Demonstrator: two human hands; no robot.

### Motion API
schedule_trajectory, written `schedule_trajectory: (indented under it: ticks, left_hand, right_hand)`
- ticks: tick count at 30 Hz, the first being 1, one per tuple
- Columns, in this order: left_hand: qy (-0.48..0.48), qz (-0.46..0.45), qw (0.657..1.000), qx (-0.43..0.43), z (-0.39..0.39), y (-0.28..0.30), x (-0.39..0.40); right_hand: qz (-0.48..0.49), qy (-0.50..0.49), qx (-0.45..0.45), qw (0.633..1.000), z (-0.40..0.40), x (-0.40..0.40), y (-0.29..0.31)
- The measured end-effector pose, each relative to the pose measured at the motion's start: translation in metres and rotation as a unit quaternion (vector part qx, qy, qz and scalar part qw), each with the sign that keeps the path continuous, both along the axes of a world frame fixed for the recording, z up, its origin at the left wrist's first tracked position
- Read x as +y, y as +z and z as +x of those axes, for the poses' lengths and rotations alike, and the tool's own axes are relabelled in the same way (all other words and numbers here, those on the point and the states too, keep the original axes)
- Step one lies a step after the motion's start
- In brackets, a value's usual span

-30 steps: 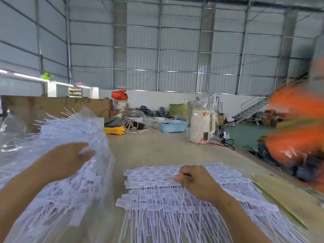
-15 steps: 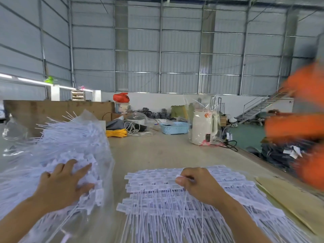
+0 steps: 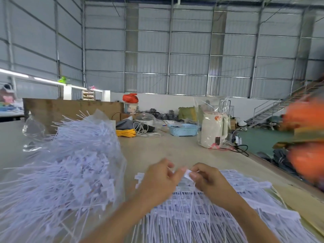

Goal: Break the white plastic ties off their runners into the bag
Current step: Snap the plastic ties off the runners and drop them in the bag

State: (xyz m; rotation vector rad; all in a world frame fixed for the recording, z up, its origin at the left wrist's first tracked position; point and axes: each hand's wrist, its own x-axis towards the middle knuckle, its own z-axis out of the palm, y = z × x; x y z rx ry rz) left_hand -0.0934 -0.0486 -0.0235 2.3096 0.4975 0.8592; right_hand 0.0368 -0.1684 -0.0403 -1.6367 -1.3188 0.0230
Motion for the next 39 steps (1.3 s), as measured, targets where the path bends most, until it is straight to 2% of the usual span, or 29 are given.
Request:
schedule_trajectory:
  ticks: [1, 3, 4, 10, 14, 17, 19, 21, 24, 28, 30, 33, 36, 39]
  left_hand:
    - [-0.025, -0.081, 0.996, 0.018, 0.011, -0.008, -0.007]
    - [-0.08, -0.232, 0.969, -0.009, 0.023, -0.021, -0.013]
    - [-0.1, -0.269, 0.958, -0.03, 0.026, -0.027, -0.014]
    - [-0.114, -0.301, 0.942, -0.098, 0.03, -0.039, -0.021]
    - [-0.031, -0.211, 0.963, -0.163, 0.031, -0.038, -0.016]
    - [-0.075, -0.272, 0.941, -0.185, 0.025, -0.036, -0.015]
    - [-0.099, -0.304, 0.93, -0.179, 0.022, -0.036, -0.017]
    - [-0.082, -0.3, 0.934, -0.177, 0.023, -0.037, -0.015]
    - [-0.044, -0.273, 0.948, -0.157, 0.024, -0.035, -0.008]
    - [-0.031, -0.226, 0.971, -0.071, 0.021, -0.03, -0.005]
    - [-0.05, -0.267, 0.962, -0.019, 0.013, -0.025, -0.002]
    - [-0.081, -0.385, 0.919, 0.035, -0.002, -0.014, 0.011]
    - [-0.079, -0.412, 0.906, -0.053, -0.006, -0.012, 0.025]
    - [-0.09, -0.403, 0.901, -0.131, -0.001, -0.018, 0.022]
  right_hand:
    - [-0.001, 0.014, 0.012, 1.0, 0.001, -0.001, 0.0]
    - [-0.02, 0.029, 0.015, 0.999, 0.003, -0.003, -0.001]
    - [-0.033, 0.035, 0.015, 0.999, 0.003, -0.003, -0.002]
    - [-0.081, 0.025, 0.03, 0.996, -0.002, -0.002, -0.002]
    - [-0.1, -0.013, 0.069, 0.993, -0.003, -0.011, 0.005]
    - [-0.149, 0.011, 0.035, 0.988, -0.006, -0.012, 0.009]
    - [-0.14, 0.028, 0.006, 0.99, -0.009, -0.009, 0.009]
    - [-0.123, 0.03, -0.016, 0.992, -0.012, -0.006, 0.008]
    - [-0.109, 0.019, -0.073, 0.991, -0.009, -0.005, 0.006]
    - [-0.137, 0.012, -0.111, 0.984, -0.008, 0.0, 0.003]
    - [-0.174, -0.011, -0.125, 0.977, -0.003, -0.005, 0.003]
    - [-0.216, -0.118, -0.162, 0.956, 0.016, -0.029, 0.012]
    - [-0.085, -0.12, -0.117, 0.982, 0.015, -0.033, 0.024]
    - [-0.131, -0.151, -0.176, 0.964, 0.005, -0.026, 0.03]
